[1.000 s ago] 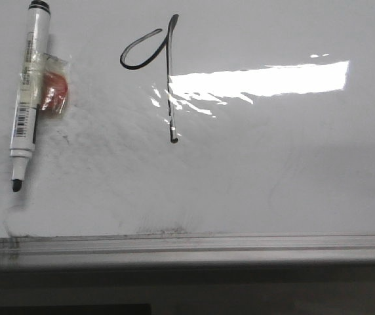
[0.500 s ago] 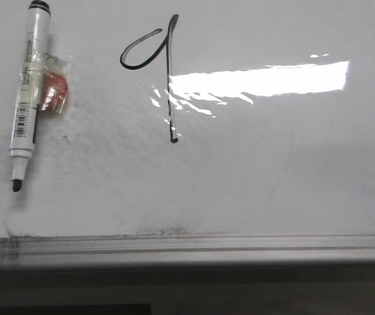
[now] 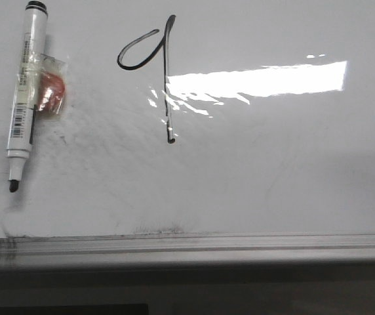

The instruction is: Write number 9 on whiteboard

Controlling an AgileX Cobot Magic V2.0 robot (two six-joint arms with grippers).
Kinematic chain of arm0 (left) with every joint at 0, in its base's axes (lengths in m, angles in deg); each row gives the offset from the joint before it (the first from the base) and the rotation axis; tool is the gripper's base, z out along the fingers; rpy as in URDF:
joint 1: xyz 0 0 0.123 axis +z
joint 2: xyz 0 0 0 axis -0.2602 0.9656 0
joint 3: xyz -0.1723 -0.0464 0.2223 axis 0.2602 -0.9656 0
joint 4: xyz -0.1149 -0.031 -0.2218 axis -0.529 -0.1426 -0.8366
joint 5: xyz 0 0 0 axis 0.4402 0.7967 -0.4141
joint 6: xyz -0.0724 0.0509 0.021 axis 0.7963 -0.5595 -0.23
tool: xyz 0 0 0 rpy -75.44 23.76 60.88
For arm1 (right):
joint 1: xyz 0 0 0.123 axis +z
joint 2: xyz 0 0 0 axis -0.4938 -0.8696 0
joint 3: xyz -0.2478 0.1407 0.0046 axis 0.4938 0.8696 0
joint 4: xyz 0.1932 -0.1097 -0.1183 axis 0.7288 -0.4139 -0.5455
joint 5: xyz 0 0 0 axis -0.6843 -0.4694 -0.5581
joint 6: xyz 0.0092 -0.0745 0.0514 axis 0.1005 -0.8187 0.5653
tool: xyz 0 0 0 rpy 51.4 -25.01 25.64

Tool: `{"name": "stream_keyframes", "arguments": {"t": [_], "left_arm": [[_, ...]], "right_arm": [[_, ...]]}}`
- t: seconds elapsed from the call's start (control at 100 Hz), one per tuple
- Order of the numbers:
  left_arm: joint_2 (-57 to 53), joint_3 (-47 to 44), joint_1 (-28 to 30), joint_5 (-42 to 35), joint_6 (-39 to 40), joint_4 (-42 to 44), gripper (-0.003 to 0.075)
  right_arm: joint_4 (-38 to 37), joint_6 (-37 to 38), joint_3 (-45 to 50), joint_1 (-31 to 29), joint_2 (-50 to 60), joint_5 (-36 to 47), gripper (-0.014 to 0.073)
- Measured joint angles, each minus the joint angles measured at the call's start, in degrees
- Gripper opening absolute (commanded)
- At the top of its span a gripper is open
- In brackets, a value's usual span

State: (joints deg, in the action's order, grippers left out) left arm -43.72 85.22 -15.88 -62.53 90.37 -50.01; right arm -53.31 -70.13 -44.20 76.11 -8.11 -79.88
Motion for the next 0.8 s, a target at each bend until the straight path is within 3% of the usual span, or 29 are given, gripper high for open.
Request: {"name": "stream_keyframes", "arguments": {"t": [0.28, 0.5, 0.62, 0.8], "left_arm": [[0.0, 0.0, 0.0, 0.0, 0.0, 0.0, -0.0020], [0.0, 0.0, 0.0, 0.0, 0.0, 0.0, -0.0020], [0.0, 0.0, 0.0, 0.0, 0.0, 0.0, -0.0020], [0.0, 0.0, 0.0, 0.0, 0.0, 0.0, -0.0020]], "right_arm": [[3.3, 0.0, 0.0, -24.6, 0.1, 0.9, -0.0063], [5.4, 0.0, 0.0, -42.9, 0.7, -7.3, -0.0063], [6.8, 0.0, 0.0, -46.9, 1.7, -14.3, -0.0063], [7.8, -1.2, 0.0, -47.4, 1.8, -21.9, -0.0063]]}}
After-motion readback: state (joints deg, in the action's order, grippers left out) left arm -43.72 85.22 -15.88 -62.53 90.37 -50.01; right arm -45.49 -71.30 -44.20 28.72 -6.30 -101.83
